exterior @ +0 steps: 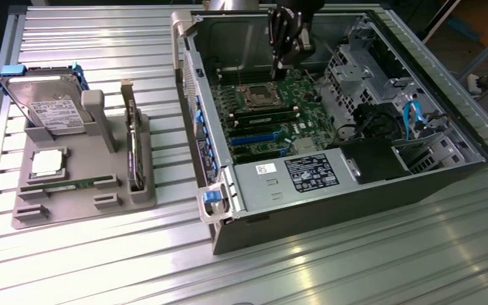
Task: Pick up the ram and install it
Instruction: 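Press down the ram until it locks into place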
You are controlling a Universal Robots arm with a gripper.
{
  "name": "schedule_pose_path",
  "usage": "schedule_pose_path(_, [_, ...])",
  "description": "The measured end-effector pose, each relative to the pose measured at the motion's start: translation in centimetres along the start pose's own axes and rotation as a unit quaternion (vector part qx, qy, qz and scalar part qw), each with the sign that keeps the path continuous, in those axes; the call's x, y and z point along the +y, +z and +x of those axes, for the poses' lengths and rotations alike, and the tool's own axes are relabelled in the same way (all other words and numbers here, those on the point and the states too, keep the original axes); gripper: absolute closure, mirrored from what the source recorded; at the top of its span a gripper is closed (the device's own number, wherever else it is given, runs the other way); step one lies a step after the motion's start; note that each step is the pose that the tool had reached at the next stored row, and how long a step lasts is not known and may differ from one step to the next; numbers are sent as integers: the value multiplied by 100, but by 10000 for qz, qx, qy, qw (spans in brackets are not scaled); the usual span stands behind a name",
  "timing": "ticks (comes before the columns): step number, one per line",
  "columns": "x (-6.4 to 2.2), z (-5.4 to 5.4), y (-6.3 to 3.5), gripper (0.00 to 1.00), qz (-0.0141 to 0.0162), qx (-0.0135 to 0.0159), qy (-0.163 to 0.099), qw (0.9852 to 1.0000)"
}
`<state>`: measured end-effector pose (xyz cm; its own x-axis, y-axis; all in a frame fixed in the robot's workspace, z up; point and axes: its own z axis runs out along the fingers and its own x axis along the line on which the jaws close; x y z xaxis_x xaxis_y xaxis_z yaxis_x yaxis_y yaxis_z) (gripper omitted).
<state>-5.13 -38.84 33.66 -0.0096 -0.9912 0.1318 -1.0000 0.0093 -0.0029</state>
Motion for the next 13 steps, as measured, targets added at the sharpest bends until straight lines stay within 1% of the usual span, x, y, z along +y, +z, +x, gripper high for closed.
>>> schedule_pose_path(4, [0, 9, -66, 89, 0, 0, 0, 10000])
schedule_pose_path(11, [0, 10, -74, 89, 0, 0, 0, 10000])
schedule_pose_path(13, [0, 12, -93, 89, -1, 1, 0, 10000])
